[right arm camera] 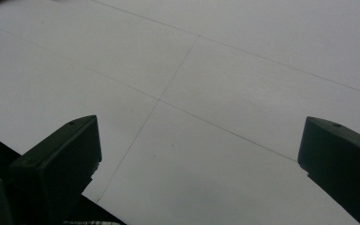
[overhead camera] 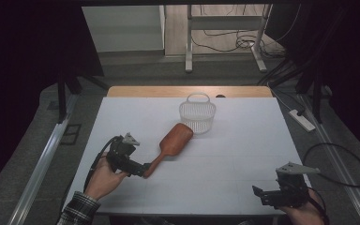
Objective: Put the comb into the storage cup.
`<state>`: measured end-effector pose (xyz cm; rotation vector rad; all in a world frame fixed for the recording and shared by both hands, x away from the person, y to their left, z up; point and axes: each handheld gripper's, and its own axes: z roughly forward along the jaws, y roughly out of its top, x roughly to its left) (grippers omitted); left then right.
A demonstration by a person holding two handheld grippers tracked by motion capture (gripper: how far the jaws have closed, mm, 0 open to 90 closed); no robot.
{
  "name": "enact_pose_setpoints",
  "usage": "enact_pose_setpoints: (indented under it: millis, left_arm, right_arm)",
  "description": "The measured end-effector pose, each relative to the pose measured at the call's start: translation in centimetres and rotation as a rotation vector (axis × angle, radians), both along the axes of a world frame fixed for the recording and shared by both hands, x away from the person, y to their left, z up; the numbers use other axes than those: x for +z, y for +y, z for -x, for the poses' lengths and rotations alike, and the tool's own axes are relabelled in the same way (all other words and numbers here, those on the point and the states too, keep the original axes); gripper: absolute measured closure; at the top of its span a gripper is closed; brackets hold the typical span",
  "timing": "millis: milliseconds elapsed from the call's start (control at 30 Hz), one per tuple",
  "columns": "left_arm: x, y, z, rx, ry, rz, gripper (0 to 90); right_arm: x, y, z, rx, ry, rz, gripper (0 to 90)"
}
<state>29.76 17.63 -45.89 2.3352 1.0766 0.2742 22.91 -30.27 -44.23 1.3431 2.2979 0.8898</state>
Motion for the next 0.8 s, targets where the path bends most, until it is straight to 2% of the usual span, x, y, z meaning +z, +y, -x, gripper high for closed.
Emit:
enact_pose_setpoints:
  millis: [800]
  left_arm:
    - [-0.5, -2.0, -2.6, -0.032, 0.03, -0.039, 0.0]
  right_arm:
    - [0.0, 0.0, 0.0, 0.003, 0.004, -0.002, 0.0]
